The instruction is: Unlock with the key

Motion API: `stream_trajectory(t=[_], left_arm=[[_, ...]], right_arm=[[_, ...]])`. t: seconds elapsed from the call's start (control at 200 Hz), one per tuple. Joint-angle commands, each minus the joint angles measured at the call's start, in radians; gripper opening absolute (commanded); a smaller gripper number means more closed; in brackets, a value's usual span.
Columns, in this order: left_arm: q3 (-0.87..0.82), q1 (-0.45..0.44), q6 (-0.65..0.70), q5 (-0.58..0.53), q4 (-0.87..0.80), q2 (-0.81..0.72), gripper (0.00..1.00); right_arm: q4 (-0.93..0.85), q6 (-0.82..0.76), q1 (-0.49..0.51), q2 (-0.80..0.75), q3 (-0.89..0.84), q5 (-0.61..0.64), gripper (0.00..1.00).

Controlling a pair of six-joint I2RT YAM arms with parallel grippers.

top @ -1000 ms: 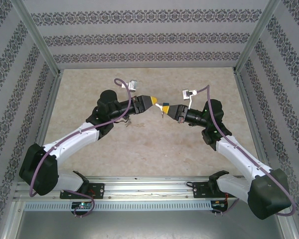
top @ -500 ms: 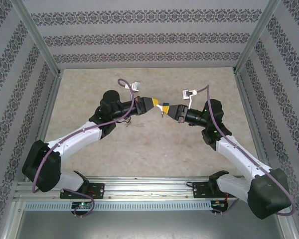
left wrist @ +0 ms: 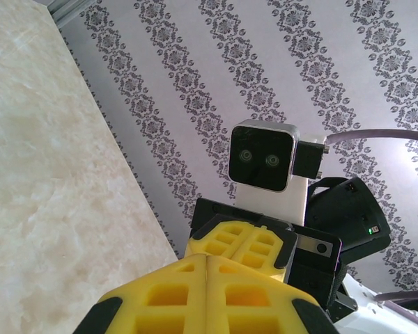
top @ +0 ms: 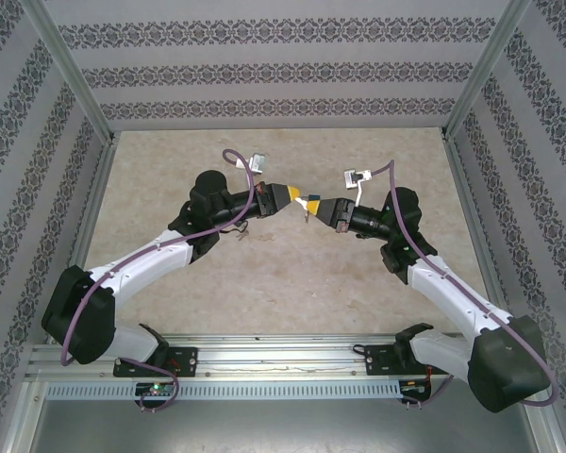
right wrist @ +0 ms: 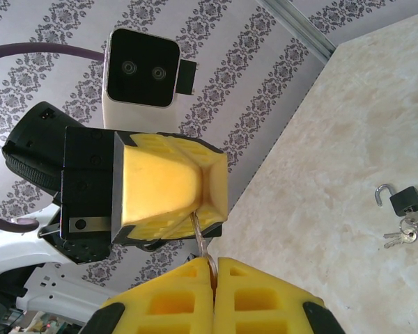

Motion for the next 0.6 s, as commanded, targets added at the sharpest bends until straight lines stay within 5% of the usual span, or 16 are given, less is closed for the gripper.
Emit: stream_trajectory(t=[0.0, 0.18, 0.26, 0.32, 0.43, 0.595], left_arm=[[0.049, -0.009, 0.048, 0.005, -0.017, -0.024, 0.00], [0.060, -0.008, 0.064, 0.002, -0.052, -0.026, 0.00], [0.058, -0.009, 0.059, -0.008, -0.054, -0.024, 0.31], [0.056, -0.009, 0.059, -0.013, -0.053, -0.024, 0.43], [0.060, -0.009, 0.063, -0.020, -0.067, -0.020, 0.48], [0.109, -0.009, 0.124, -0.134, -0.313, -0.005, 0.54]], right_arm=[[0.013, -0.035, 0.018, 0.006, 0.011, -0.020, 0.00], [0.012, -0.037, 0.015, 0.009, 0.019, -0.021, 0.00], [0.013, -0.035, 0.015, 0.014, 0.020, -0.019, 0.00], [0.006, -0.036, 0.012, 0.013, 0.019, -0.008, 0.00], [-0.010, -0.044, 0.001, 0.004, 0.014, 0.011, 0.00], [-0.145, -0.089, -0.053, -0.029, 0.010, 0.073, 0.00]])
